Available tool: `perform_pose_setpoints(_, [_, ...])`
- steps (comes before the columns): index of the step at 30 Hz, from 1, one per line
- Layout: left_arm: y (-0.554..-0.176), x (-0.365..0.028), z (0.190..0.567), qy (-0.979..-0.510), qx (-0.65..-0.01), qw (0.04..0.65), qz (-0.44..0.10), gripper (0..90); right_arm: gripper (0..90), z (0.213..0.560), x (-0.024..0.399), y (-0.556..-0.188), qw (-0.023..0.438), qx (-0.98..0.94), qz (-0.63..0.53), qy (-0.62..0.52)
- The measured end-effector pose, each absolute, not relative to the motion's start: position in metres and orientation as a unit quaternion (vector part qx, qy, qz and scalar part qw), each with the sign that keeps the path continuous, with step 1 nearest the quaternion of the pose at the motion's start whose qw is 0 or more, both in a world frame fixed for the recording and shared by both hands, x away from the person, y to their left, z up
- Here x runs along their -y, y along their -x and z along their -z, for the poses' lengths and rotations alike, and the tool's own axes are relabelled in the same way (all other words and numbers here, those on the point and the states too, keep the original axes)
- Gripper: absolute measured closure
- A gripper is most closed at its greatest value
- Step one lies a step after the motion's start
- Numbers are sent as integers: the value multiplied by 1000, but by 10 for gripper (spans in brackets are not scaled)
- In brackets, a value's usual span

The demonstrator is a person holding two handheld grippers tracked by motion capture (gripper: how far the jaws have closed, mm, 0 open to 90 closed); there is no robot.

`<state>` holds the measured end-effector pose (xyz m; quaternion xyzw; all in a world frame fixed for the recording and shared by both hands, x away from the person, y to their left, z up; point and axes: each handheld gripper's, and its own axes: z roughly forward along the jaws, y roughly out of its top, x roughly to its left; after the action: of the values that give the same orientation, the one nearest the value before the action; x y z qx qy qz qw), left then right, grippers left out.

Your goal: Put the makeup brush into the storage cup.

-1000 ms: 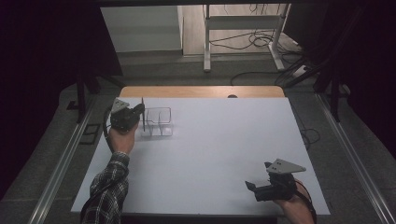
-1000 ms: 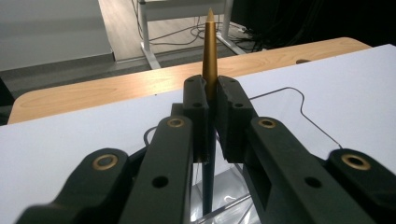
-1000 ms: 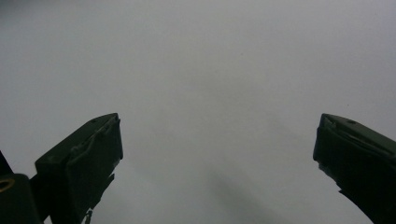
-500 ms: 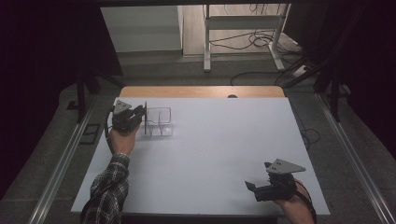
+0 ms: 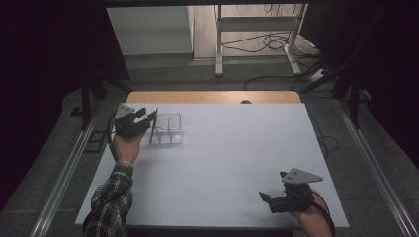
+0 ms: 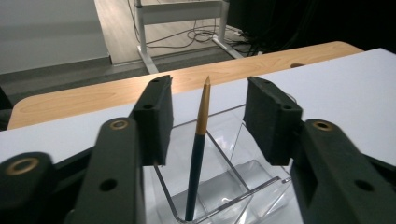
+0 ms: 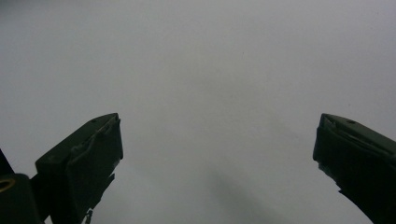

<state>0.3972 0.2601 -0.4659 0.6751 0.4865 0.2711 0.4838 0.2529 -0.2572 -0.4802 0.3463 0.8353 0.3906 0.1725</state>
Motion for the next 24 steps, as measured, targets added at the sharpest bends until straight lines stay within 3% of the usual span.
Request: perform_pose_setpoints(24, [-389,-264,461,-704,-471,478,-232,263,17,480,257,-253,173,-836,-390,-347])
